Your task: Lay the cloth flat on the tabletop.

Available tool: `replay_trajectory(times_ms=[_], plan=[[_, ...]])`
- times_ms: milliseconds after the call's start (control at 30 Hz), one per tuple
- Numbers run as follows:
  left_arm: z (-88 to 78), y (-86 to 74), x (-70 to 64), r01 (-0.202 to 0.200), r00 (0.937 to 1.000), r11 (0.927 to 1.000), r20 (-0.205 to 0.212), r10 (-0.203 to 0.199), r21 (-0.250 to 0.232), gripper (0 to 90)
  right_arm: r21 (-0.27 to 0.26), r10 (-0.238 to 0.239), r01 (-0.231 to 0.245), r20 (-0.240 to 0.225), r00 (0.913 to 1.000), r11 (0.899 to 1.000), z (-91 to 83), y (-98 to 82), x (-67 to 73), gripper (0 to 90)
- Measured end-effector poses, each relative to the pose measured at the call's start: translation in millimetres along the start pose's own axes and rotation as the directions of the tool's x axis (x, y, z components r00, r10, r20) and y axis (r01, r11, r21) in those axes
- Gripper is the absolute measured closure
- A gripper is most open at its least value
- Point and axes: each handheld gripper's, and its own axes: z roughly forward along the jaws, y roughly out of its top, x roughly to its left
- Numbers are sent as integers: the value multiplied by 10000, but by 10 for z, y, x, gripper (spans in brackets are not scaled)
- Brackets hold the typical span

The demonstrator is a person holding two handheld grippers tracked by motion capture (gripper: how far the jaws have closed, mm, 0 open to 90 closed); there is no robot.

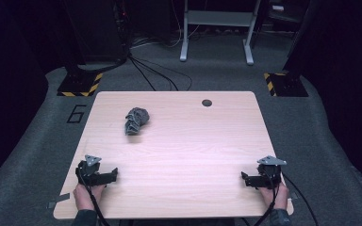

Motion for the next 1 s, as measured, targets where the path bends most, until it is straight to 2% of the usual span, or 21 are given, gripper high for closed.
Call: replay_trajectory(times_ms=[300,333,433,500,567,667,733,900,967,1000], plan=[[1,4,1,-66,10000,10000,20,66,8,0,2,-122,122,-50,9999,9999,8,5,-17,0],[3,7,3,-91,9999,10000,44,91,11,0,56,16,-16,-58,10000,10000,5,4,-9,0],[8,14,2,-50,9999,10000,95,49,54,0,69,1,0,-83,10000,10000,6,6,-11,0],[20,48,6,-217,9996,9997,173,215,145,0,61,-1,1,-80,10000,10000,6,5,-11,0],[18,68,8,-190,9994,9997,293,185,180,0,60,-6,6,-79,10000,10000,6,5,-11,0],[-6,210,15,-205,9982,9998,571,202,59,0,61,-4,5,-78,10000,10000,6,5,-11,0],[-5,255,11,-142,9982,9999,583,145,-47,0,57,-4,4,-76,10000,10000,6,5,-10,0],[28,544,-5,-189,9953,9997,941,204,-167,0,64,-8,8,-91,10000,10000,6,6,-11,1],[30,568,-9,-226,9948,9996,992,240,-150,0,46,-9,9,-95,10000,10000,5,5,-10,4],[79,723,-55,-410,9927,9989,1126,431,-216,0,23,-51,51,-107,9999,10000,7,5,-13,4]])
